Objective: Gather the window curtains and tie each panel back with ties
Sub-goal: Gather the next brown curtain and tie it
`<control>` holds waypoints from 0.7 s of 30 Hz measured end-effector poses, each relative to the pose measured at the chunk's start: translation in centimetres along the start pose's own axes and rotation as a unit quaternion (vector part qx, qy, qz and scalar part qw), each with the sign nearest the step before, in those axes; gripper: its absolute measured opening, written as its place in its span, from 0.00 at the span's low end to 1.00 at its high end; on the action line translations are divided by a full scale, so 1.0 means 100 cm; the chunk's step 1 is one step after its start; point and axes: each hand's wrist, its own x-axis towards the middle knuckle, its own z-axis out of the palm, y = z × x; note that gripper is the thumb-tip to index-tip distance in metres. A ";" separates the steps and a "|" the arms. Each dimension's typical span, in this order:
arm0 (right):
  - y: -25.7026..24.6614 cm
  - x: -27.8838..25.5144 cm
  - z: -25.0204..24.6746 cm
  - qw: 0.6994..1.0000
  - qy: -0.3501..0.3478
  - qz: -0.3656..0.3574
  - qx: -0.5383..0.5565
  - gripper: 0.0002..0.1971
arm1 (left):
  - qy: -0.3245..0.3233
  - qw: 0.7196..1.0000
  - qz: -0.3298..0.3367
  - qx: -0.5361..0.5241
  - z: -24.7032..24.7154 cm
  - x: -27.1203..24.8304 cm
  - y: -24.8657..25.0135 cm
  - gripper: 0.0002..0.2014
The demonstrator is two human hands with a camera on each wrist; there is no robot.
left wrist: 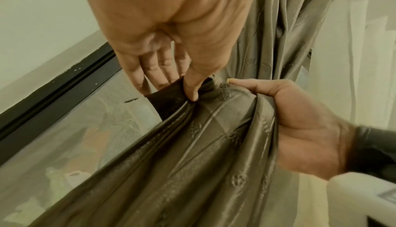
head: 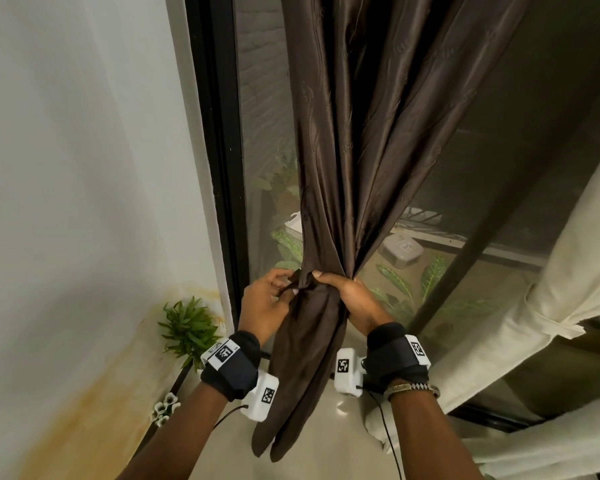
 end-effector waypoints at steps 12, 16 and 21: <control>-0.002 0.002 0.016 0.997 0.026 -0.047 -0.047 0.10 | -0.235 0.906 -0.146 -0.321 0.006 -0.015 0.015 0.17; -0.004 -0.001 0.019 0.997 0.005 -0.048 -0.067 0.16 | -0.251 0.924 -0.100 -0.270 0.011 -0.017 0.013 0.34; -0.015 -0.006 0.014 0.981 -0.018 -0.047 -0.187 0.30 | -0.231 0.931 -0.084 -0.269 0.029 -0.013 0.009 0.42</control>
